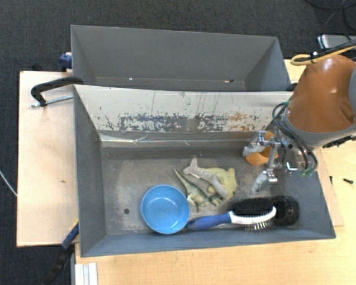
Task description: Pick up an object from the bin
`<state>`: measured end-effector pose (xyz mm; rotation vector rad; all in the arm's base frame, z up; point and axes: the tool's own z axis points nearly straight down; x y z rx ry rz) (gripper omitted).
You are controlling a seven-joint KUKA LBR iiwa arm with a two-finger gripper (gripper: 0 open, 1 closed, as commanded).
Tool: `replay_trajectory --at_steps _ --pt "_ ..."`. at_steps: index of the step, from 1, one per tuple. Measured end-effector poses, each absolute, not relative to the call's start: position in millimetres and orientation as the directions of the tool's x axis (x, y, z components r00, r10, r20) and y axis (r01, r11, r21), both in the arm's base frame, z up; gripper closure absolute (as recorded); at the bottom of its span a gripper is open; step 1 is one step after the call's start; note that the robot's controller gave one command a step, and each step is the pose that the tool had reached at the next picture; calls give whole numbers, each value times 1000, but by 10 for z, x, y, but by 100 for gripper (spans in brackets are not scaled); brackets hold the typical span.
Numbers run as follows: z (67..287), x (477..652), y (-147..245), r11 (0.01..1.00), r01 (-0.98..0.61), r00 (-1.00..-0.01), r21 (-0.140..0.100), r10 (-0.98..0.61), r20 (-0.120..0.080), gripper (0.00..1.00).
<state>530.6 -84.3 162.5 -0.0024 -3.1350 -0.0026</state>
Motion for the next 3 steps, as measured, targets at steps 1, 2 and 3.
replay_trajectory --at_steps 1,2,3 --pt "824 5266 -244 917 399 -917 1 399 7 0" --pt "858 5280 -258 917 399 -917 2 399 3 100" --pt "2095 5280 -117 915 403 -915 6 403 -11 100"
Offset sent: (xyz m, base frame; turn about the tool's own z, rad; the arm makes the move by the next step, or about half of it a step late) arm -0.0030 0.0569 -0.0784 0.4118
